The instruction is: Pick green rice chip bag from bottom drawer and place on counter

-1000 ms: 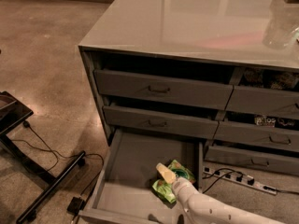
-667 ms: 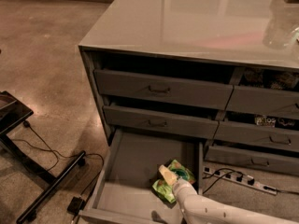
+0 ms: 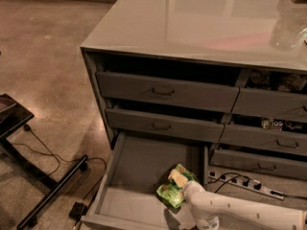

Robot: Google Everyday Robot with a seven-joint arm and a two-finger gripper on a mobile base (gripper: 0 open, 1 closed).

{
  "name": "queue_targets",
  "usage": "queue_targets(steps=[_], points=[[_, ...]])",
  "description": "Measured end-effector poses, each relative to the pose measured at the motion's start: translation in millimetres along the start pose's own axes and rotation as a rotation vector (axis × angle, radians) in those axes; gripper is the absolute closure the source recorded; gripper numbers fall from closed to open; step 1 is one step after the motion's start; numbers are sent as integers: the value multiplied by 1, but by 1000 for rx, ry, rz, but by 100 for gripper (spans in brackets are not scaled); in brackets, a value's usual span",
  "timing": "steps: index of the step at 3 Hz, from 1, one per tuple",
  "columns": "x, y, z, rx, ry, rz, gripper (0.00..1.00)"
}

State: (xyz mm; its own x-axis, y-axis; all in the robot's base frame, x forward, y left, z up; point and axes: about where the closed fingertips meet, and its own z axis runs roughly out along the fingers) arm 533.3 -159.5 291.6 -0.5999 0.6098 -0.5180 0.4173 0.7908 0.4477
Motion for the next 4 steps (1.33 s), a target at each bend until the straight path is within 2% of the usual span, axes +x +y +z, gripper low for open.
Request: queue_targets(steps=[2, 3, 4], points=[[7, -7, 51, 81, -37, -15, 0], [7, -13, 78, 133, -77, -34, 0], [11, -18, 97, 178, -85, -74, 0]])
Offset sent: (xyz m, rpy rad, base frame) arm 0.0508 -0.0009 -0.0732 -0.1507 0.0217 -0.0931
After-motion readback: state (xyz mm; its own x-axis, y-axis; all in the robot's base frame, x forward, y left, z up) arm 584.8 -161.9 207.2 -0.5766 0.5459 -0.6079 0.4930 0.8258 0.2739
